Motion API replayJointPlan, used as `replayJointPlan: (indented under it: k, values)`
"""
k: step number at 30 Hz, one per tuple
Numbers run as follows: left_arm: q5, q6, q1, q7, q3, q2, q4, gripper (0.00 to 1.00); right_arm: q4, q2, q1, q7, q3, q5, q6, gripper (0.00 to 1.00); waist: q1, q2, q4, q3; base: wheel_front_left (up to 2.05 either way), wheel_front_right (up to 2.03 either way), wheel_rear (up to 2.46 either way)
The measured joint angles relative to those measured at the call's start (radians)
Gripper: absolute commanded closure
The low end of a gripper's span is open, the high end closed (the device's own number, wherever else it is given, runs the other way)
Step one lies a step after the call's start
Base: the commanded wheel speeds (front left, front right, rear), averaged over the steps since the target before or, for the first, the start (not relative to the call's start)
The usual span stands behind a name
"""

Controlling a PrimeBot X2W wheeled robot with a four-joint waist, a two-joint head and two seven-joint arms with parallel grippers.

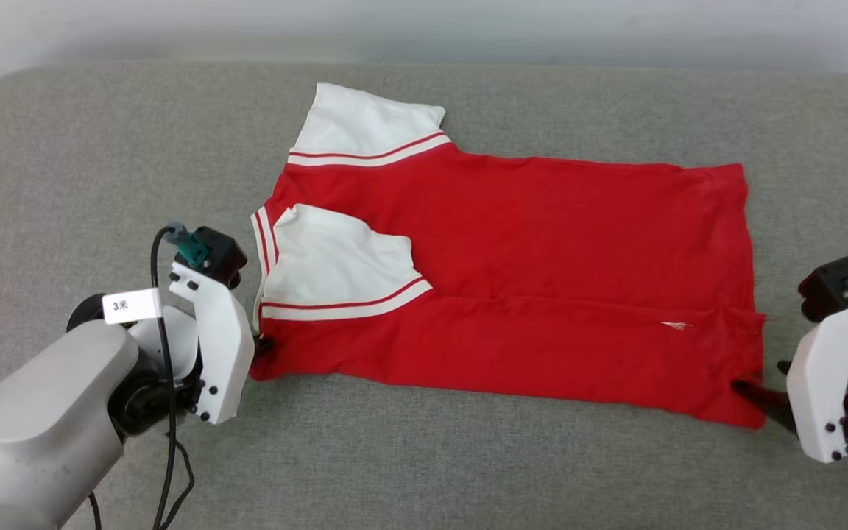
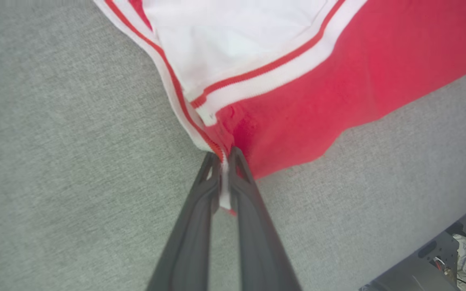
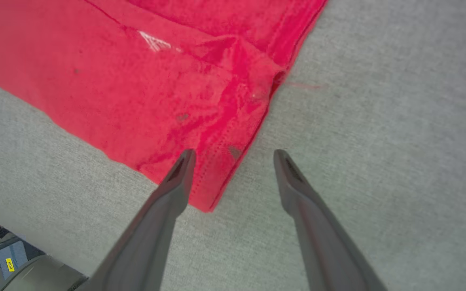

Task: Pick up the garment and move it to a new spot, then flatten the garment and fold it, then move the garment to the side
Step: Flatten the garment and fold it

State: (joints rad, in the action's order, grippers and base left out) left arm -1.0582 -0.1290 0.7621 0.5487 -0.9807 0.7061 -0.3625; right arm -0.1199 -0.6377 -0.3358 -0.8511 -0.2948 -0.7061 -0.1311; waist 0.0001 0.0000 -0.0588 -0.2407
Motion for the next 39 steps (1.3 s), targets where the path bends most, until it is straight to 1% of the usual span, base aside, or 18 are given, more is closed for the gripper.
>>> replayJointPlan:
  k: [4,7,11,12,13,14,18,22,29,32,35,39]
  values:
    - [0.008,0.000,0.018,-0.016,-0.009,-0.010,0.002,1.00,-0.071,0.037,0.003,0.018,-0.025,0.019,0.000,0.00,0.0000,0.0000,-0.016,-0.025,0.00,0.00,0.00]
    - [0.010,0.000,0.025,-0.026,-0.016,-0.022,0.000,1.00,-0.111,0.046,0.008,0.044,-0.040,0.026,0.000,0.00,-0.0001,0.0000,-0.028,-0.039,0.00,0.00,0.00]
    - [0.008,0.000,0.027,-0.039,-0.024,-0.023,-0.010,1.00,-0.140,0.046,0.007,0.079,-0.063,0.025,0.002,0.00,-0.0001,0.0000,-0.033,-0.046,0.00,0.00,0.00]
    - [0.008,0.000,0.027,-0.044,-0.026,-0.023,-0.013,1.00,-0.141,0.043,0.004,0.087,-0.073,0.020,0.003,0.55,-0.0001,0.0000,-0.032,-0.045,0.00,0.00,0.00]
    - [0.006,0.000,0.027,-0.050,-0.027,-0.022,-0.017,1.00,-0.143,0.041,0.003,0.102,-0.081,0.017,0.003,0.96,-0.0001,0.0000,-0.030,-0.041,0.00,0.00,0.00]
    - [0.001,0.000,0.026,-0.055,-0.028,-0.022,-0.022,1.00,-0.148,0.043,0.003,0.117,-0.082,0.005,0.003,1.00,-0.0001,0.0000,-0.028,-0.037,0.00,0.00,0.00]
    - [-0.012,0.000,0.016,-0.078,-0.034,-0.021,-0.036,1.00,-0.152,0.047,0.004,0.167,-0.100,-0.018,0.002,1.00,0.0000,0.0000,-0.022,-0.009,0.00,0.00,0.00]
    - [-0.026,0.000,-0.005,-0.093,-0.040,-0.014,-0.039,1.00,-0.130,0.033,0.028,0.222,-0.097,-0.036,0.000,1.00,0.0000,0.0000,-0.018,0.031,0.00,0.00,0.00]
    - [-0.048,0.001,-0.069,-0.108,-0.043,0.052,0.014,1.00,-0.026,-0.012,0.122,0.256,-0.062,-0.061,0.000,1.00,0.0000,0.0000,-0.004,0.109,0.00,0.00,0.00]
    - [-0.055,0.017,-0.103,-0.115,-0.042,0.090,0.063,1.00,0.022,-0.028,0.167,0.251,-0.031,-0.063,0.000,1.00,-0.0001,0.0000,0.003,0.135,0.00,0.00,0.00]
    - [-0.063,0.042,-0.145,-0.121,-0.043,0.127,0.124,1.00,0.070,-0.040,0.217,0.234,0.002,-0.065,0.000,1.00,-0.0001,0.0000,0.009,0.152,0.00,0.00,0.00]
    - [-0.084,0.078,-0.211,-0.134,-0.048,0.150,0.192,1.00,0.102,-0.044,0.290,0.197,0.056,-0.066,0.000,1.00,-0.0001,0.0000,0.014,0.158,0.00,0.00,0.00]
